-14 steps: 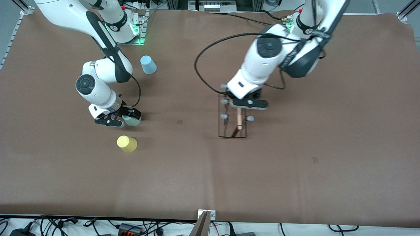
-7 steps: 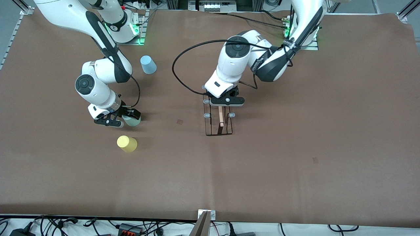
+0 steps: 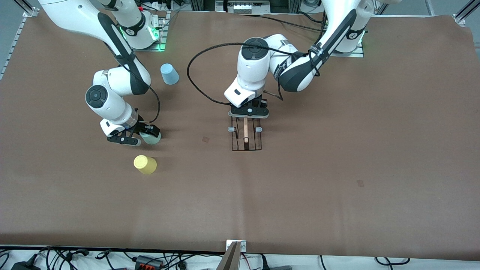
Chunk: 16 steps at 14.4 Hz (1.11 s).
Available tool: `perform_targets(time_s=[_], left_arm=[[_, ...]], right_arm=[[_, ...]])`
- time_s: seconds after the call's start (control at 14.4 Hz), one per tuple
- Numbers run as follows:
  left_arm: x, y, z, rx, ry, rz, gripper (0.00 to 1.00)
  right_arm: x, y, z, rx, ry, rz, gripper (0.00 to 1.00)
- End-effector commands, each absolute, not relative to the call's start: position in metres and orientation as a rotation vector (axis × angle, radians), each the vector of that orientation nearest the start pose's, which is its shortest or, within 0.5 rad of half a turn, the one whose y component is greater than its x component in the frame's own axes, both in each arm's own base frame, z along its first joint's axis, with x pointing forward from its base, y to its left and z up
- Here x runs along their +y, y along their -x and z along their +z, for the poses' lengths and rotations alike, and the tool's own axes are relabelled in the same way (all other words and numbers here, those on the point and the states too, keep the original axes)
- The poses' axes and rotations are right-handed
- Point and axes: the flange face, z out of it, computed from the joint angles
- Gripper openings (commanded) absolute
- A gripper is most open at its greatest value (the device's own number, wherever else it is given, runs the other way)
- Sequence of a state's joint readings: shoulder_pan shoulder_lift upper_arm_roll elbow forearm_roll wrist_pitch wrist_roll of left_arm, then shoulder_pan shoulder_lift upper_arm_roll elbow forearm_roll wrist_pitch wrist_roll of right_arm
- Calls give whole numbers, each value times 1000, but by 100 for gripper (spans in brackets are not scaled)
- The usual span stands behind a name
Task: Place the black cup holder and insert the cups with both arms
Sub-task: 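Carry the wire holder to the table middle with the left gripper and release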
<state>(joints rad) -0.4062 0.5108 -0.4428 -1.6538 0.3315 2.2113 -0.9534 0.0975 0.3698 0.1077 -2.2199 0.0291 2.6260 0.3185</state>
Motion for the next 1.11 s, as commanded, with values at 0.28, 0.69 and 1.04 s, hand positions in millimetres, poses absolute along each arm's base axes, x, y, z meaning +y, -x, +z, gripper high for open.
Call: perform_targets(time_s=[0.28, 0.69, 1.04], left_arm=[[-425, -509, 433, 208, 3034, -252, 100], [-310, -550, 523, 390, 2861, -70, 100], [-185, -585, 568, 416, 2959, 60, 100]], right_arm=[[112, -532, 291, 250, 3089, -8, 13], [115, -514, 361, 269, 3104, 7, 12], [265, -476, 415, 513, 3024, -75, 12]])
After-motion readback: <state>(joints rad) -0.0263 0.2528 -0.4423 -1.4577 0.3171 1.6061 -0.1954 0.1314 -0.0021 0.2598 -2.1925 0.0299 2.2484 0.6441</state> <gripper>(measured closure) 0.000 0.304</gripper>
